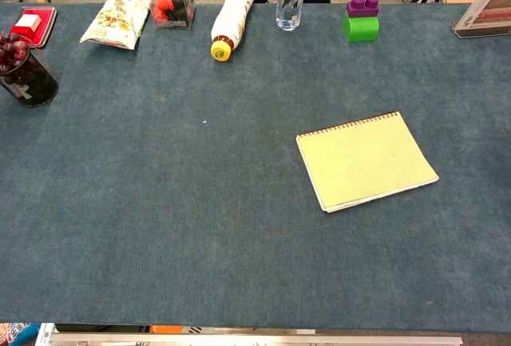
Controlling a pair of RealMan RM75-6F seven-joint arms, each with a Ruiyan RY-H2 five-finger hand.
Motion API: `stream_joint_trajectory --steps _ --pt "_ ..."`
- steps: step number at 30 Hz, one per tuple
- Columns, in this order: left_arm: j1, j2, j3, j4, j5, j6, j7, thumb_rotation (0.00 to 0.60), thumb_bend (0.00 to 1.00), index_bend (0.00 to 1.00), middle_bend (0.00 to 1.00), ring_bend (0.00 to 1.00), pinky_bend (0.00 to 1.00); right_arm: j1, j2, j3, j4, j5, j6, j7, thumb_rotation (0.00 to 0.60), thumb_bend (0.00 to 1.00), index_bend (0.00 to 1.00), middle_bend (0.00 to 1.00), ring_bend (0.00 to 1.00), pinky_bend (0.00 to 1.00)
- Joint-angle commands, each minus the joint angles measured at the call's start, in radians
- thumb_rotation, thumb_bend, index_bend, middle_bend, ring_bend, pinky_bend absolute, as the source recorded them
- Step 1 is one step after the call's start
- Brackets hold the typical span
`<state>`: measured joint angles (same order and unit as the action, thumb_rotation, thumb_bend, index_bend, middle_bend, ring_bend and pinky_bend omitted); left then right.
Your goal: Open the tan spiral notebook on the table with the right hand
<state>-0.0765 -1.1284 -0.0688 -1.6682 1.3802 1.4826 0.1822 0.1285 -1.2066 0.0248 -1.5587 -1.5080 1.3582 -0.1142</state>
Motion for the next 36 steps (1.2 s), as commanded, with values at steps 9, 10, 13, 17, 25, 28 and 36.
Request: stream_joint_trajectory --steps 9,10,13,17,25,28,36 --pt "0.001 0.005 0.0 0.0 0.0 -0.004 -0.011 0.6 0.24 0.47 0.29 0.24 0.37 0.016 -0.13 -0.052 0.147 -0.128 0.033 0.053 0.6 0.2 0.19 0.07 0.0 0.14" --pt "0.001 0.005 0.0 0.0 -0.001 -0.004 -0.011 0.6 0.24 0.47 0.29 0.24 0.37 0.016 -0.137 -0.052 0.158 -0.135 0.042 0.061 0.6 0.19 0.17 0.07 0.0 0.14" --pt "0.002 0.006 -0.001 0.0 -0.003 -0.004 -0.013 0.6 0.24 0.47 0.29 0.24 0.37 0.016 -0.156 -0.054 0.189 -0.151 0.06 0.083 0.6 0.16 0.14 0.05 0.0 0.12" --pt "0.003 0.004 0.001 0.0 -0.003 -0.005 -0.011 0.6 0.24 0.47 0.3 0.24 0.37 0.019 -0.169 -0.059 0.214 -0.155 0.058 0.091 0.6 0.11 0.13 0.05 0.0 0.11" --pt "0.002 0.008 -0.004 -0.002 -0.006 -0.006 -0.02 0.6 0.24 0.47 0.3 0.24 0.37 0.027 -0.199 -0.072 0.25 -0.147 0.025 0.074 0.6 0.09 0.13 0.03 0.0 0.11" --pt "0.004 0.01 -0.005 -0.002 -0.006 -0.004 -0.026 0.6 0.24 0.47 0.3 0.24 0.37 0.033 -0.212 -0.077 0.268 -0.14 0.004 0.068 0.6 0.09 0.13 0.02 0.0 0.1" --pt "0.004 0.013 -0.005 -0.001 -0.008 -0.007 -0.03 0.6 0.24 0.47 0.3 0.24 0.37 0.043 -0.241 -0.086 0.311 -0.126 -0.036 0.072 0.6 0.09 0.13 0.02 0.0 0.1"
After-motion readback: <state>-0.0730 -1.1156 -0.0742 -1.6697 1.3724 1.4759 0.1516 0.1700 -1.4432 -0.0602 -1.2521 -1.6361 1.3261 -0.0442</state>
